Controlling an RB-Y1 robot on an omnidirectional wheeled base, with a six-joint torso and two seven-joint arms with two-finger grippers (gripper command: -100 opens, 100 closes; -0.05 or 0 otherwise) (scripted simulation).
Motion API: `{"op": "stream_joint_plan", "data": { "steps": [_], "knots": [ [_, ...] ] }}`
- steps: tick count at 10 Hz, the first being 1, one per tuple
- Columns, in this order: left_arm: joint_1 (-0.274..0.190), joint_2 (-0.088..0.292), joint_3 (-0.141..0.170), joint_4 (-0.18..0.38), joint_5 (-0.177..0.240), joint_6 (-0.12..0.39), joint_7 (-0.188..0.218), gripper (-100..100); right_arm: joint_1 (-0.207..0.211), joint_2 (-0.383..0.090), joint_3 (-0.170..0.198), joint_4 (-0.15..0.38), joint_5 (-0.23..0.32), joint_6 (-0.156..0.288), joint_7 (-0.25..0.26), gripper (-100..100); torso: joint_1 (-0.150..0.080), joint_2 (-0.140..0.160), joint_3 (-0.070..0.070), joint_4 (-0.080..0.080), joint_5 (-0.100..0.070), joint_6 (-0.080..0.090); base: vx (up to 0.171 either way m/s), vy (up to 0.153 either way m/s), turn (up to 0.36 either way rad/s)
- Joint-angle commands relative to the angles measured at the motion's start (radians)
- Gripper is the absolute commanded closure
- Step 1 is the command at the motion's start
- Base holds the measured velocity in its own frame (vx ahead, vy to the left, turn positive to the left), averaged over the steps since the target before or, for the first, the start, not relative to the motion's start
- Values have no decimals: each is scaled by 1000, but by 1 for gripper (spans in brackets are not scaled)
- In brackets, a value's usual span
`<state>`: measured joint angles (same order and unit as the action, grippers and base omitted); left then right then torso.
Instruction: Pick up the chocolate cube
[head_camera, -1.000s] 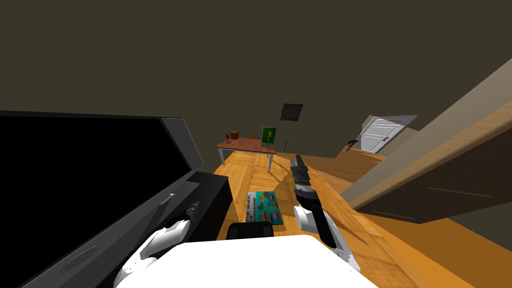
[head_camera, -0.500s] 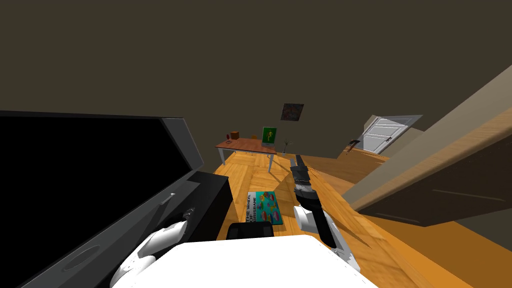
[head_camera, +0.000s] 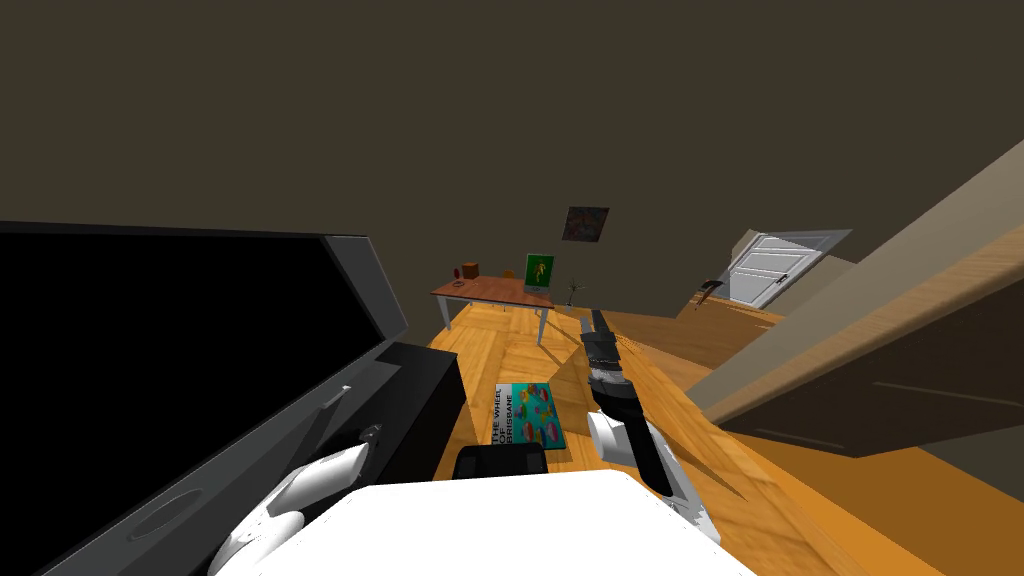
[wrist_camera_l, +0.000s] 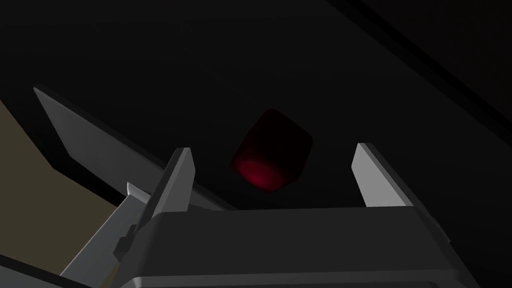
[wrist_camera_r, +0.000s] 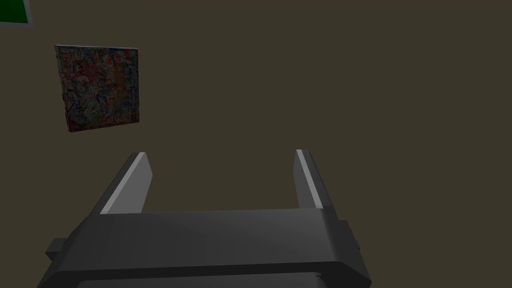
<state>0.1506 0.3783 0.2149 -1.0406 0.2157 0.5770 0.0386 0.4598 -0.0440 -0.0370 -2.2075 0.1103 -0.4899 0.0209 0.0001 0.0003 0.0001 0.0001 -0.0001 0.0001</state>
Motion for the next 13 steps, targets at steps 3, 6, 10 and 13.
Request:
{"op": "stream_joint_plan", "data": {
  "steps": [3,6,10,13],
  "knots": [
    [12,59,-71,84,71,-78,58,-100,0,0,0,0,0,0,0,0,0,1,0,0,0,0,-7,-4,-132],
    [21,98,-118,139,118,-130,96,-100,0,0,0,0,0,0,0,0,0,0,0,0,0,0,-1,-6,-101],
    [37,176,-213,251,213,-235,173,-100,0,0,0,0,0,0,0,0,0,1,0,0,0,0,-2,-12,-159],
    [38,181,-219,259,213,-242,187,100,0,0,0,0,0,0,0,0,0,0,0,0,0,0,0,3,-32]
  ]
}}
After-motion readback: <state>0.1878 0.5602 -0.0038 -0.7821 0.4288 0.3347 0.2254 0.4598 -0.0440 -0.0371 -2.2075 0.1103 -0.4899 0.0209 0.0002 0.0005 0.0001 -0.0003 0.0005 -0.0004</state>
